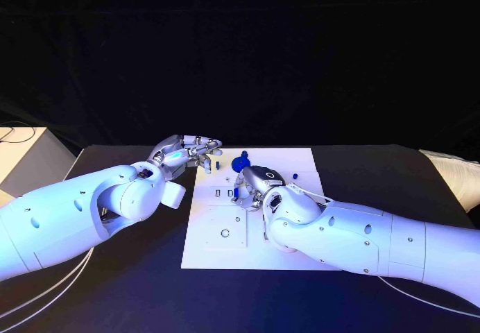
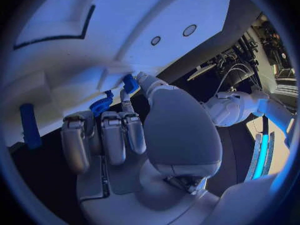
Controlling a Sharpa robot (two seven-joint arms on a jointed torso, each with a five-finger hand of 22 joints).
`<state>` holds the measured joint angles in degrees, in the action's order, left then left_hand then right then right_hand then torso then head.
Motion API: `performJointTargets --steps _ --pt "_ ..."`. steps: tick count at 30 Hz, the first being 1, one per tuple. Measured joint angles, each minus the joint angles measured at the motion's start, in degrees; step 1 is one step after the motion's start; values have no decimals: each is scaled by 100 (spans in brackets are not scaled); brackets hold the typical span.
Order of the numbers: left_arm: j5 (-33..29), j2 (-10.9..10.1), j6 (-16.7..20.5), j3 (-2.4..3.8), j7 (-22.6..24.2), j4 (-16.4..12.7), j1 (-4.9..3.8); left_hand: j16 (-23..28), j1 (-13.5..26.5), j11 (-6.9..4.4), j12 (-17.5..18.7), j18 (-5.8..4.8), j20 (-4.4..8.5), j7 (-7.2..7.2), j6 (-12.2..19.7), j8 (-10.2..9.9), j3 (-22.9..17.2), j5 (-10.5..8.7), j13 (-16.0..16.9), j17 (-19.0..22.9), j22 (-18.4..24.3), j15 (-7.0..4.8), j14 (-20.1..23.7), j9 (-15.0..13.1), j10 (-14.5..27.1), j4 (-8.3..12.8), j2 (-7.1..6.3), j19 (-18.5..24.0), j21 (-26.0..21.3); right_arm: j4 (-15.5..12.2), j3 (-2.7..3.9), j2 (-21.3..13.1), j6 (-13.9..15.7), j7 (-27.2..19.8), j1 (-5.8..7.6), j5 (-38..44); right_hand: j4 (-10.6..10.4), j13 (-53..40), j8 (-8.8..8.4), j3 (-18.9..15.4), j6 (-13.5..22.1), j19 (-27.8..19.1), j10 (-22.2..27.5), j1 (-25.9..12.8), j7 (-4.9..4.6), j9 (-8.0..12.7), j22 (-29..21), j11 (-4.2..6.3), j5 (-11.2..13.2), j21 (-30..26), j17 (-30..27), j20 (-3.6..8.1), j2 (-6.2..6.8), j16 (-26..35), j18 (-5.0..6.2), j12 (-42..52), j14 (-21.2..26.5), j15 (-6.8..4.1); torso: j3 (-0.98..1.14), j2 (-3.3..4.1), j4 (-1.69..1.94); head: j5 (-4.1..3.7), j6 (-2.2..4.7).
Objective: Assemble the parts on the task board
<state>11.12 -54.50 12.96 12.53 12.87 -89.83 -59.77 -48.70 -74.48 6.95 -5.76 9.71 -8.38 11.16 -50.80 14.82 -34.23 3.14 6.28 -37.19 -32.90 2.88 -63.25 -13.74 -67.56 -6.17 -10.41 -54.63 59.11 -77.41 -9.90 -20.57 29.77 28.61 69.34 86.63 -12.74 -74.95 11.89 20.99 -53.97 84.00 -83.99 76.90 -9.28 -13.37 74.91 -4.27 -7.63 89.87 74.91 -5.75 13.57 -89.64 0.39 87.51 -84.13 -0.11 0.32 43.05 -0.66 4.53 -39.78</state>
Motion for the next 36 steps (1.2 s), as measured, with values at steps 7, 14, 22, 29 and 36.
performJointTargets --steps 7,14,22,29,36 --pt "47 3 -3 0 -2 48 1 0 3 12 0 0 8 -13 13 0 17 0 4 -6 0 0 0 0 29 17 -3 8 0 -361 4 -250 139 -8 -1 19 -272 0 -69 -641 220 0 8 -22 -56 75 0 -53 209 0 0 -43 22 0 0 -55 12 55 0 -8 -4 17 -1" --pt "301 44 -5 -1 -77 180 2 -37 151 -41 -227 0 8 -22 227 -85 265 0 168 -45 1 -14 -14 8 -47 -70 -152 8 4 -911 74 -725 466 -236 96 -57 -395 1 -116 -1039 334 -1 -12 57 -87 117 4 -72 245 0 0 -84 -56 0 0 -55 11 94 4 -46 -40 40 40" --pt "845 206 132 -3 -380 385 2 -2010 121 -281 -2703 -151 188 -216 -13 679 840 0 1926 -2166 -1628 -239 -1202 -332 140 -286 -72 -1086 1140 -1530 142 -1542 772 -999 336 -550 -361 2 -25 -1005 262 -1 -12 265 -62 111 4 -72 -128 0 0 -84 -265 0 0 -55 11 93 24 -124 -104 94 30" --pt "1538 392 177 -4 -1071 574 -6 -3615 379 -405 -5214 -447 303 -372 61 1423 1025 0 4013 -3771 -3208 -350 -2051 -759 28 -794 20 -2057 2060 -1698 179 -2143 795 -1677 560 -1297 -371 2 195 -850 53 -1 -9 318 4 19 3 -69 -410 0 0 -84 -317 0 0 -55 11 93 53 -204 -154 137 9" --pt "2578 725 -438 -2 -2378 772 -104 -3852 402 -399 -5844 -449 317 -356 240 1499 834 0 4698 -3776 -3673 -350 -2051 -848 -231 -980 72 -2317 2291 -1491 202 -2532 675 -2161 783 -2264 -371 2 450 -760 -62 0 -2 318 79 -244 3 1 -602 0 0 -39 -317 0 0 -54 9 29 91 -286 -159 208 -48"
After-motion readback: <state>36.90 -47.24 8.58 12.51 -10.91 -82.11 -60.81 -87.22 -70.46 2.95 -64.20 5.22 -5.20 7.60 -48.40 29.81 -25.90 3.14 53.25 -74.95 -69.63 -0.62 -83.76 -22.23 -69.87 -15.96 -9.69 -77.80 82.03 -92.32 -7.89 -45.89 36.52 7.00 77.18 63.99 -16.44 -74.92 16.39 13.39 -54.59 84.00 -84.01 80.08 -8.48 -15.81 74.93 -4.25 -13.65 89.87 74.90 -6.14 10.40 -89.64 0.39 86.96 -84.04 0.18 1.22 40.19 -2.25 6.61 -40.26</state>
